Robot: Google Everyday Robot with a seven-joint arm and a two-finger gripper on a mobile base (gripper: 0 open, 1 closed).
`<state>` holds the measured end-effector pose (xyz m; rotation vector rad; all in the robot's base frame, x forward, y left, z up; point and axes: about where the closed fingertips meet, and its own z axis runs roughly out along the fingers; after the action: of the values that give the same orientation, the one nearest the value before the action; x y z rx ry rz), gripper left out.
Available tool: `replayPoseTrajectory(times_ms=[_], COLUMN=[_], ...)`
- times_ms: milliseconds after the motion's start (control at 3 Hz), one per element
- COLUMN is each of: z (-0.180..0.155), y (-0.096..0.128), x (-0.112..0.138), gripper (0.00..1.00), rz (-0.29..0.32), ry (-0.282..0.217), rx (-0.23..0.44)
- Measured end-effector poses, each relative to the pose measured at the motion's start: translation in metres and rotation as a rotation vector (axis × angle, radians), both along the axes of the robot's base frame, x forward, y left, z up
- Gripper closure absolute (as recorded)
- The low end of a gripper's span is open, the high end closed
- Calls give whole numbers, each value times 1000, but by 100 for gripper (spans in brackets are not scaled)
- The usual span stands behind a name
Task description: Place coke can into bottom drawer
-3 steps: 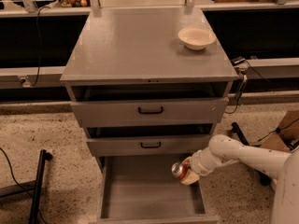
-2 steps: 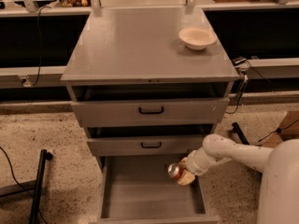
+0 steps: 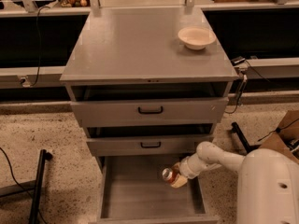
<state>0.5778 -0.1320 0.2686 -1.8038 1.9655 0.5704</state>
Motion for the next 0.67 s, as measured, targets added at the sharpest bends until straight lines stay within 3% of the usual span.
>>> replayPoseTrajectory(times_ms=[667], z=[-65], y=[1], x=[8], gripper=[100], rz=[49], ry=[19], rx=[76])
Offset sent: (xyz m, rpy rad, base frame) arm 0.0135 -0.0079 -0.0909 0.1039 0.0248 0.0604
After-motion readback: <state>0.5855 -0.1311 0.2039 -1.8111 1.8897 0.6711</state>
